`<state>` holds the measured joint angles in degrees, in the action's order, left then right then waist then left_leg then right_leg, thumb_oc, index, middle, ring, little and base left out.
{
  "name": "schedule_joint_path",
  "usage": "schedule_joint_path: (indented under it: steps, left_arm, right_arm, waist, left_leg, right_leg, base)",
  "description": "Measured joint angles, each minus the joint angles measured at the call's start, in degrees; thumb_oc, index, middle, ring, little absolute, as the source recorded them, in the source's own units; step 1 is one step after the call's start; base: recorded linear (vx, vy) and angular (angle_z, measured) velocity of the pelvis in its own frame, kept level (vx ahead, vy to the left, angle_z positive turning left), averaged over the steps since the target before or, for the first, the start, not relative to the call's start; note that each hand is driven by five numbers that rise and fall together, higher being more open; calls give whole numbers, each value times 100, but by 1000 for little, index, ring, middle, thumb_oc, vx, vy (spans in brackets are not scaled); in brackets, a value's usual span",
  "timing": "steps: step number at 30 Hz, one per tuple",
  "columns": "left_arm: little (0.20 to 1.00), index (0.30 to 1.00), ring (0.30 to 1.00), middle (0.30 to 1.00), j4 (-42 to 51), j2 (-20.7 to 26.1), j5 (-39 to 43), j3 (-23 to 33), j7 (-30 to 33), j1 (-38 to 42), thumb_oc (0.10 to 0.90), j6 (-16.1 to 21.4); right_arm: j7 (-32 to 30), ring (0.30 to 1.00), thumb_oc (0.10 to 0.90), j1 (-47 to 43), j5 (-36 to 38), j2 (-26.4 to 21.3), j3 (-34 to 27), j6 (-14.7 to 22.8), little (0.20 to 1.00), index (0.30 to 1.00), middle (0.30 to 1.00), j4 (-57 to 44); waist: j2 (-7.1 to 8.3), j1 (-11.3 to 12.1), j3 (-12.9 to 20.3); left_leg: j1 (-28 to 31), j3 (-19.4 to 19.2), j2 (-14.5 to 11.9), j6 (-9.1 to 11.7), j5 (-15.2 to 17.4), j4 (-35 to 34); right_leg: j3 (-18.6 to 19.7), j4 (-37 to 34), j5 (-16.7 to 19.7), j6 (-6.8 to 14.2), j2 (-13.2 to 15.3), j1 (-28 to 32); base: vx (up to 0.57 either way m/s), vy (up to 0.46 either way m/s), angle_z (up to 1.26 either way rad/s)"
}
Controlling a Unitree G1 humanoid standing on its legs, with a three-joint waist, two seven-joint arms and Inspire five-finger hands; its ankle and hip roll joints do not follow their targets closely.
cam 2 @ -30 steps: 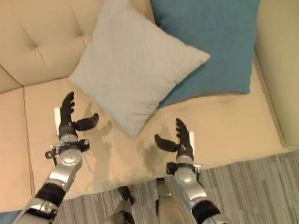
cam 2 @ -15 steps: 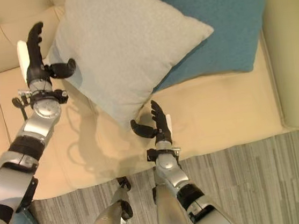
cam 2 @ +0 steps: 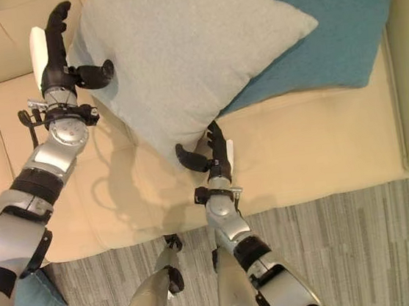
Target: Pick up all the scattered cushions and arrange them neatly on the sofa.
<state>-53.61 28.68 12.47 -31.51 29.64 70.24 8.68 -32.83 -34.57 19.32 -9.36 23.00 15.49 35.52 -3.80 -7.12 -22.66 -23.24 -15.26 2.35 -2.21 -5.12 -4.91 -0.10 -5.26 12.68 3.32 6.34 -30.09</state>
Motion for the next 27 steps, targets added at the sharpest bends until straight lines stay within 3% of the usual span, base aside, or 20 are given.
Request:
schedule_joint_path:
  steps: [6, 7, 8, 9, 14, 20, 21, 22, 23, 24, 25, 26, 27]
  left_arm:
    - [900, 900, 900, 900, 28, 8, 678, -3, -658, 12, 800, 112]
    - [811, 811, 811, 811, 49, 60, 850, 5, -779, 12, 740, 151]
    - [519, 519, 519, 519, 55, 95, 922, 0, -854, 13, 546, 165]
    - [300, 300, 300, 300, 56, 126, 995, 3, -912, 13, 400, 177]
    - [300, 300, 300, 300, 201, 503, 1237, 15, -1298, 13, 400, 232]
    - [300, 300, 300, 300, 419, 578, 1455, 178, -1374, -123, 400, 291]
    - [300, 300, 300, 300, 512, 578, 1452, 244, -1388, -224, 400, 290]
    - [300, 300, 300, 300, 875, 565, 1457, 448, -1391, -562, 400, 307]
    - [300, 300, 300, 300, 1013, 559, 1458, 478, -1391, -723, 400, 355]
    - [300, 300, 300, 300, 1196, 586, 1459, 528, -1408, -1001, 400, 392]
    - [300, 300, 300, 300, 1302, 595, 1467, 612, -1407, -1182, 400, 404]
    - [300, 300, 300, 300, 1390, 589, 1508, 754, -1406, -1450, 400, 405]
    - [300, 300, 300, 300, 1423, 533, 1569, 796, -1405, -1574, 400, 407]
  right_arm:
    - [48, 900, 800, -254, -20, -140, -37, -128, 900, 900, 900, -4]
    - [89, 662, 642, -283, -29, -142, -43, -136, 662, 662, 662, -26]
    - [118, 418, 478, -300, -29, -145, -44, -157, 418, 418, 418, -30]
    - [145, 300, 400, -312, -29, -149, -50, -165, 300, 300, 300, -30]
    - [301, 300, 400, -423, -26, -353, -69, -226, 300, 300, 300, -49]
    - [385, 300, 400, -449, -29, -592, -218, -227, 300, 300, 300, -272]
    - [390, 300, 400, -426, -29, -590, -227, -228, 300, 300, 300, -273]
    - [389, 300, 400, -312, -29, -592, -276, -228, 300, 300, 300, -337]
    - [388, 300, 400, -245, -29, -594, -338, -228, 300, 300, 300, -361]
    - [412, 300, 400, -157, -27, -622, -397, -241, 300, 300, 300, -395]
    - [449, 300, 400, -77, -26, -645, -392, -252, 300, 300, 300, -469]
    - [538, 300, 400, 77, -32, -708, -352, -259, 300, 300, 300, -618]
    - [574, 300, 400, 204, -33, -762, -382, -260, 300, 300, 300, -759]
  waist:
    - [0, 5, 0]
    - [0, 5, 0]
    - [0, 5, 0]
    - [0, 7, 0]
    - [-6, 44, -3]
    - [-88, 114, -45]
    - [-88, 140, -47]
    - [-65, 115, -59]
    - [-12, 89, -89]
    - [-11, 94, -89]
    - [-63, 150, -98]
    - [-169, 218, -148]
    - [-197, 169, -165]
  left_leg:
    - [-188, -8, 1, 0, 0, 65]
    - [-225, -12, -2, 0, 0, 67]
    - [-231, -15, -2, 0, 0, 67]
    - [-231, -20, -1, 0, 0, 67]
    - [-232, -19, -2, 1, -2, 69]
    - [-234, -4, -12, 4, -2, 141]
    - [-268, 10, -15, 16, 7, 250]
    - [-564, 25, 3, 144, 154, 919]
    - [-753, 52, 68, 115, 273, 1143]
    - [-617, 281, 169, 101, 67, 387]
    - [-521, 325, 110, 174, -327, -85]
    - [-421, 373, -128, 32, -683, -29]
    - [-419, 448, -104, 35, -689, -27]
  right_leg:
    - [47, 0, 38, -5, 2, -183]
    - [59, 0, 54, -10, -4, -237]
    - [66, 0, 61, -11, -4, -246]
    - [71, 0, 64, -13, -4, -250]
    - [71, 0, 70, -13, -3, -255]
    - [58, 0, 79, -25, -2, -231]
    - [53, 2, 97, -49, 11, -201]
    - [35, 5, 137, -103, 154, -148]
    - [44, 7, 140, -103, 264, -99]
    - [48, 8, 135, -98, 302, -67]
    - [49, 6, 125, -83, 207, -43]
    - [58, 4, 25, 19, 2, 79]
    - [3, 4, 23, 29, 21, 111]
  base:
    - [1, 3, -2]
    - [0, 3, -4]
    - [6, -5, -5]
    - [4, -8, -4]
    - [0, 0, 0]
    - [18, -45, -1]
    - [30, -63, 12]
    - [23, -45, 25]
    - [30, -54, 27]
    - [18, -37, -4]
    - [33, -71, -50]
    - [23, -51, -43]
    - [23, -51, -18]
